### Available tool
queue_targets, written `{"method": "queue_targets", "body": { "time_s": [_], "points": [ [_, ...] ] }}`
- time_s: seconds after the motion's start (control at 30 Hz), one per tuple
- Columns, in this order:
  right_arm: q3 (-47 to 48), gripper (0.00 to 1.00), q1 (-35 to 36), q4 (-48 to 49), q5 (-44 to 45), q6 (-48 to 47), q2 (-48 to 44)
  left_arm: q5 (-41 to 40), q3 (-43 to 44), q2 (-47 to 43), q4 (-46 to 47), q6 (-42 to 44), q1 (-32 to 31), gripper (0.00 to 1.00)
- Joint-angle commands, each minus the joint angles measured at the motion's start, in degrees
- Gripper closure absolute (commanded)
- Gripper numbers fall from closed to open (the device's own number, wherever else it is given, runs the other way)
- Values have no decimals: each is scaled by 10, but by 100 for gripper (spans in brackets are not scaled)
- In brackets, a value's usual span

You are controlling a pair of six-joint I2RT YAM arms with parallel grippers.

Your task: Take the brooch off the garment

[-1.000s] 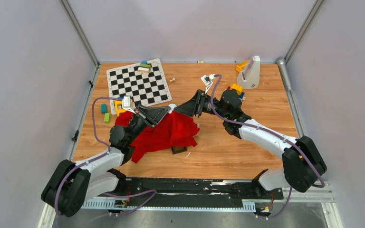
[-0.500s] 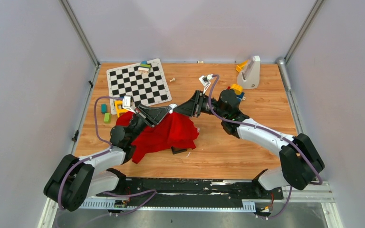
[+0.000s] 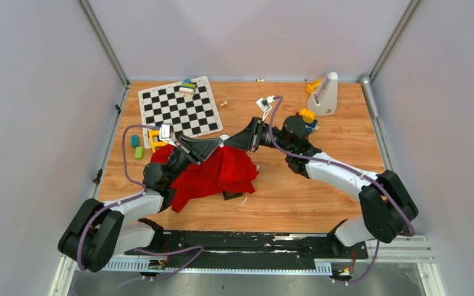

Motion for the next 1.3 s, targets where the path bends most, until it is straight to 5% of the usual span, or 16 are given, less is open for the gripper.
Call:
{"method": "queue_targets", "body": {
  "time_s": [0.0,0.33,0.6,0.7,0.93,1.27],
  "points": [
    [31,80,3,-36,18,-18,20,46,25,3,76,-16,-5,100],
    [52,85,4,-70,22,-27,42,67,30,4,76,-18,-5,100],
    [26,31,11,-34,-18,-88,1,54,21,6,75,-25,-5,100],
    [1,25,10,-5,-19,-86,-23,45,17,2,69,-20,-4,100],
    [-55,27,10,45,23,-67,-60,44,21,2,70,-22,-5,100],
    [-111,54,10,91,49,-56,-81,44,18,-4,70,-17,-5,100]
  ]
}}
